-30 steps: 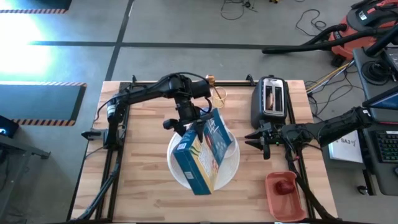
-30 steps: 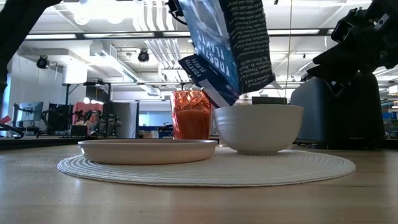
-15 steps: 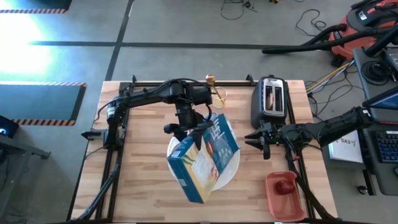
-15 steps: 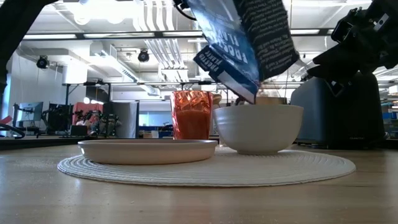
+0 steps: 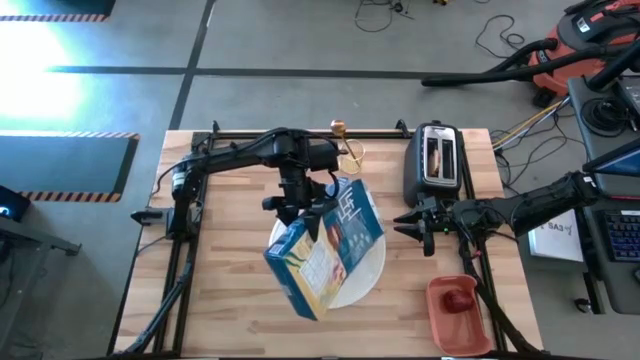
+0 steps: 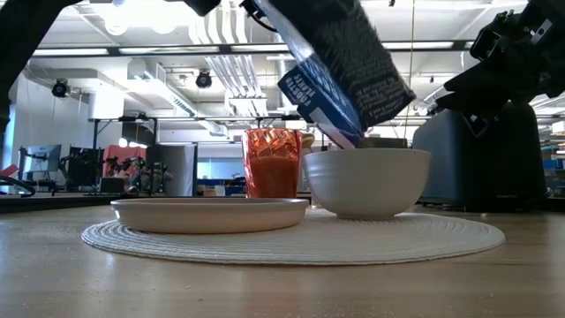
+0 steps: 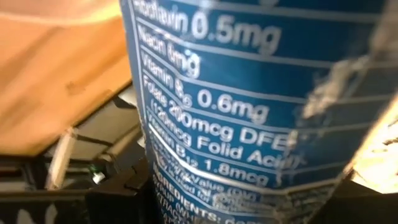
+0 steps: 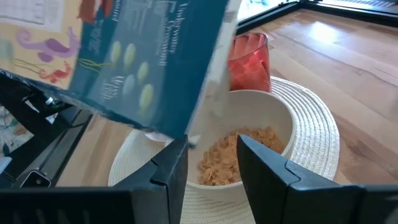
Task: Arrange a breakfast setting
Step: Pour the cereal from the cereal box into the white bowl
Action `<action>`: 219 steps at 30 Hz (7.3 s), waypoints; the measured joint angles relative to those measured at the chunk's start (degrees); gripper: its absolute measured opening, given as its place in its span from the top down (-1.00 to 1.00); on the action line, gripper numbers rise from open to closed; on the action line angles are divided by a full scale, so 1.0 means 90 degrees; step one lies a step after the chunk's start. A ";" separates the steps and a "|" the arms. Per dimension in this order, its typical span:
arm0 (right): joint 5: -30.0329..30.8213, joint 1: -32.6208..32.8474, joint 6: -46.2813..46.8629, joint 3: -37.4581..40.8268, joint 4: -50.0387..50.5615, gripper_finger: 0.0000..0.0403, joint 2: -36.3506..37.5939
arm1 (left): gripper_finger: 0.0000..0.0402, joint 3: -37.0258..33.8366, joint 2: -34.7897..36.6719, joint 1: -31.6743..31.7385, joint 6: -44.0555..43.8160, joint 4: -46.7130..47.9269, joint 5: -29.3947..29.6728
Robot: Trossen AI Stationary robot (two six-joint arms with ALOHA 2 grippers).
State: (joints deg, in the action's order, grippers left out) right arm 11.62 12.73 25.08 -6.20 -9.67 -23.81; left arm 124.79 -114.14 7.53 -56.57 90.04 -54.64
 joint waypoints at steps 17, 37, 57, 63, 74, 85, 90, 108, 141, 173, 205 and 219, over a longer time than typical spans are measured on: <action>-0.0001 0.0002 0.0000 0.0000 0.0000 0.37 -0.0001 | 0.13 -0.0001 0.0121 -0.0195 0.0190 -0.0002 0.0494; -0.0002 0.0000 0.0000 0.0000 0.0000 0.37 -0.0002 | 0.17 -0.0010 0.0153 -0.0243 0.0027 -0.0002 0.0632; -0.0002 0.0000 0.0000 0.0000 0.0000 0.37 0.0000 | 0.25 -0.0010 0.0391 -0.0170 -0.1004 -0.0002 0.0436; 0.0000 0.0001 0.0000 0.0000 0.0000 0.37 -0.0001 | 0.28 -0.0044 0.0391 -0.0199 -0.0602 -0.0001 0.0601; -0.0001 0.0001 0.0000 0.0000 0.0000 0.37 -0.0002 | 0.28 -0.0056 0.0397 -0.0624 -0.0270 0.0000 0.1347; -0.0002 0.0001 0.0000 0.0000 0.0000 0.37 -0.0001 | 0.28 -0.0061 0.0691 -0.1198 -0.0486 0.0003 0.2342; 0.0000 0.0000 0.0000 0.0000 0.0000 0.37 0.0000 | 0.28 -0.0087 0.0861 -0.1625 -0.0500 -0.0001 0.3225; -0.0001 0.0001 0.0000 0.0000 0.0000 0.37 -0.0002 | 0.28 -0.1780 0.2111 -0.3883 -0.2611 -0.0005 0.6285; -0.0001 0.0001 0.0000 0.0000 0.0002 0.37 0.0000 | 0.29 -0.6825 0.3411 -0.5692 -0.6899 -0.0001 1.0328; 0.0000 0.0000 0.0000 0.0000 0.0002 0.37 -0.0002 | 0.28 -0.9052 0.3485 -0.2677 -0.8442 -0.0010 1.1419; -0.0002 0.0000 0.0000 0.0000 0.0002 0.37 0.0000 | 0.05 -1.0370 0.3485 -0.0763 -0.8274 -0.1981 1.3196; -0.0002 0.0001 0.0000 0.0000 0.0002 0.37 -0.0002 | -0.50 -1.0251 0.3485 -0.0816 -0.7645 -0.2059 1.2816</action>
State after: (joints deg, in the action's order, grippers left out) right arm 11.60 12.74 25.08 -6.20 -9.66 -23.83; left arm 32.54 -82.78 0.18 -125.38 71.50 60.71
